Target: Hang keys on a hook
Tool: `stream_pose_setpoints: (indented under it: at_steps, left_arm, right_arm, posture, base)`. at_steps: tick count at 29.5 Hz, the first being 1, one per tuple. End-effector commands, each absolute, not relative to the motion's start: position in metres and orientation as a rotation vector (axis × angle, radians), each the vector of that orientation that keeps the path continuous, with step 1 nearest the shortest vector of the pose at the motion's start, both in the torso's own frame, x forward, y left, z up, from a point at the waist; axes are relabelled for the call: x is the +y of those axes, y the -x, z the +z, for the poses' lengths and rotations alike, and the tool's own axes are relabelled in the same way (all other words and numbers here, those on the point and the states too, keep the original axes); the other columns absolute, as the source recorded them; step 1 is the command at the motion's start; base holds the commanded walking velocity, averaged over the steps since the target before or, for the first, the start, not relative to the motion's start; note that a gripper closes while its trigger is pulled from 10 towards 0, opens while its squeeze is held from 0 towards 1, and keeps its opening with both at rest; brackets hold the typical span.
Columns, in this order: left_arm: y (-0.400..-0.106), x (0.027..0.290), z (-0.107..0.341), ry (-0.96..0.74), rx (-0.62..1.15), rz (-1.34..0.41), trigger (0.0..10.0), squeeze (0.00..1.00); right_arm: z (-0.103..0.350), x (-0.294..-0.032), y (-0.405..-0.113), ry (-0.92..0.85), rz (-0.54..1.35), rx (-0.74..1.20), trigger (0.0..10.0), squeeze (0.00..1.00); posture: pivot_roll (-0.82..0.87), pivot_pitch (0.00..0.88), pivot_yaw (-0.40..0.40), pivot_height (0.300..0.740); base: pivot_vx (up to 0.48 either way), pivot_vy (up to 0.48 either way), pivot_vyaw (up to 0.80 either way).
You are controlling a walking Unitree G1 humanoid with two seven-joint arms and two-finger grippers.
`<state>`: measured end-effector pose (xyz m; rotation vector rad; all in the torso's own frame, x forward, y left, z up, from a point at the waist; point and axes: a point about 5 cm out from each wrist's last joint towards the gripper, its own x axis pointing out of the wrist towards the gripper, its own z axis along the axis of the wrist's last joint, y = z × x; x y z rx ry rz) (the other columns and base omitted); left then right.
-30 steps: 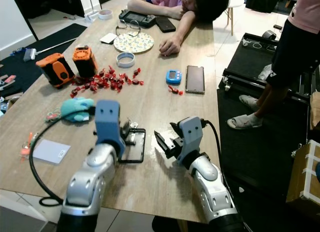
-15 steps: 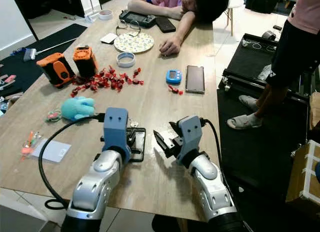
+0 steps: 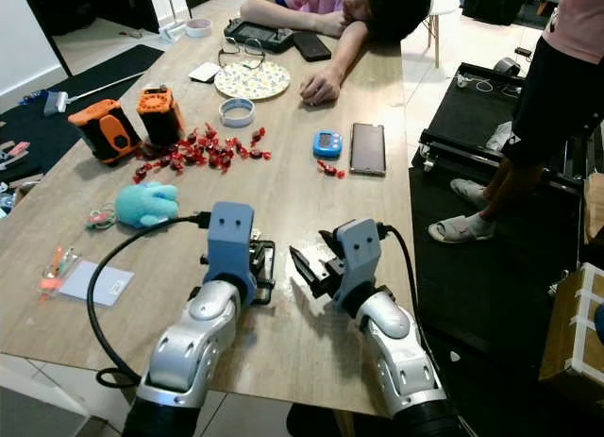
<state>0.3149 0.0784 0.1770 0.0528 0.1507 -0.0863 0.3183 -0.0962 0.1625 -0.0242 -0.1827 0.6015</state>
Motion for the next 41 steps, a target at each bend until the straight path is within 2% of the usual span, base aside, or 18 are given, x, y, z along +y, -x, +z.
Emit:
stream_pose_setpoints:
  at_steps: [1, 4, 8, 9, 10, 11, 12, 13, 15, 16, 26, 27, 28, 29, 34, 38, 41]
  left_arm:
    - [-0.318, 0.075, 0.174, -0.042, 0.158, -0.074, 9.1, 0.00]
    - [-0.322, 0.077, 0.177, -0.043, 0.149, -0.062, 8.8, 0.00]
    - [-0.324, 0.079, 0.179, -0.043, 0.142, -0.055, 7.9, 0.00]
    - [-0.323, 0.079, 0.178, -0.043, 0.142, -0.055, 6.4, 0.00]
    - [-0.323, 0.079, 0.178, -0.043, 0.142, -0.055, 6.4, 0.00]
    - [-0.323, 0.079, 0.178, -0.044, 0.143, -0.055, 4.7, 0.00]
    - [-0.323, 0.079, 0.178, -0.044, 0.143, -0.055, 4.7, 0.00]
    - [-0.322, 0.080, 0.177, -0.044, 0.143, -0.053, 2.9, 0.00]
    - [-0.322, 0.080, 0.177, -0.044, 0.143, -0.053, 2.9, 0.00]
    - [-0.322, 0.081, 0.176, -0.048, 0.144, -0.051, 0.0, 0.00]
    - [-0.318, 0.089, 0.171, -0.082, 0.146, -0.040, 0.0, 0.00]
    - [-0.315, 0.091, 0.169, -0.109, 0.149, -0.061, 7.5, 0.00]
    - [-0.311, 0.093, 0.169, -0.154, 0.142, -0.093, 10.0, 0.00]
    - [-0.305, 0.096, 0.170, -0.219, 0.134, -0.143, 10.0, 0.00]
    - [-0.301, 0.111, 0.182, -0.250, 0.082, -0.119, 10.0, 0.00]
    - [-0.296, 0.121, 0.215, -0.163, -0.049, -0.141, 10.0, 0.00]
    - [-0.295, 0.122, 0.220, -0.146, -0.066, -0.150, 10.0, 0.00]
  right_arm:
    - [0.156, -0.096, -0.317, 0.023, 0.602, -0.157, 10.0, 0.00]
    - [0.156, -0.097, -0.316, 0.023, 0.599, -0.157, 10.0, 0.00]
    - [0.156, -0.098, -0.316, 0.023, 0.596, -0.156, 10.0, 0.00]
    - [0.155, -0.098, -0.316, 0.022, 0.595, -0.156, 10.0, 0.00]
    - [0.155, -0.098, -0.316, 0.022, 0.595, -0.156, 10.0, 0.00]
    - [0.155, -0.098, -0.316, 0.022, 0.595, -0.155, 10.0, 0.00]
    - [0.155, -0.098, -0.316, 0.022, 0.595, -0.155, 10.0, 0.00]
    - [0.155, -0.098, -0.316, 0.022, 0.596, -0.155, 10.0, 0.00]
    - [0.155, -0.098, -0.316, 0.022, 0.596, -0.155, 10.0, 0.00]
    - [0.155, -0.097, -0.316, 0.021, 0.597, -0.155, 10.0, 0.00]
    - [0.156, -0.097, -0.317, 0.019, 0.600, -0.157, 10.0, 0.00]
    - [0.156, -0.097, -0.318, 0.020, 0.599, -0.158, 10.0, 0.00]
    - [0.157, -0.097, -0.318, 0.020, 0.597, -0.159, 10.0, 0.00]
    - [0.157, -0.098, -0.318, 0.021, 0.594, -0.161, 10.0, 0.00]
    - [0.158, -0.098, -0.318, 0.020, 0.593, -0.165, 10.0, 0.00]
    - [0.159, -0.097, -0.320, 0.018, 0.595, -0.170, 10.0, 0.00]
    - [0.159, -0.097, -0.320, 0.018, 0.595, -0.171, 10.0, 0.00]
  posture:
    - [0.07, 0.258, 0.005, 0.740]
    - [0.07, 0.258, 0.006, 0.740]
    - [0.07, 0.259, 0.008, 0.740]
    - [0.07, 0.259, 0.008, 0.740]
    - [0.07, 0.259, 0.008, 0.740]
    - [0.07, 0.259, 0.008, 0.740]
    - [0.07, 0.259, 0.008, 0.740]
    - [0.08, 0.259, 0.006, 0.740]
    - [0.08, 0.259, 0.006, 0.740]
    - [0.08, 0.259, 0.006, 0.740]
    - [0.08, 0.257, 0.001, 0.740]
    - [0.08, 0.257, 0.001, 0.740]
    - [0.08, 0.254, 0.002, 0.740]
    - [0.09, 0.252, 0.004, 0.740]
    - [0.10, 0.247, 0.005, 0.740]
    - [0.11, 0.236, 0.003, 0.740]
    - [0.11, 0.236, 0.003, 0.740]
  base:
    - [0.000, 0.000, 0.00]
    - [0.000, 0.000, 0.00]
    - [0.000, 0.000, 0.00]
    - [0.000, 0.000, 0.00]
    - [0.000, 0.000, 0.00]
    - [0.000, 0.000, 0.00]
    - [0.000, 0.000, 0.00]
    - [0.000, 0.000, 0.00]
    - [0.000, 0.000, 0.00]
    - [0.000, 0.000, 0.00]
    - [0.000, 0.000, 0.00]
    - [0.000, 0.000, 0.00]
    - [0.000, 0.000, 0.00]
    - [0.000, 0.000, 0.00]
    - [0.000, 0.000, 0.00]
    - [0.000, 0.000, 0.00]
    - [0.000, 0.000, 0.00]
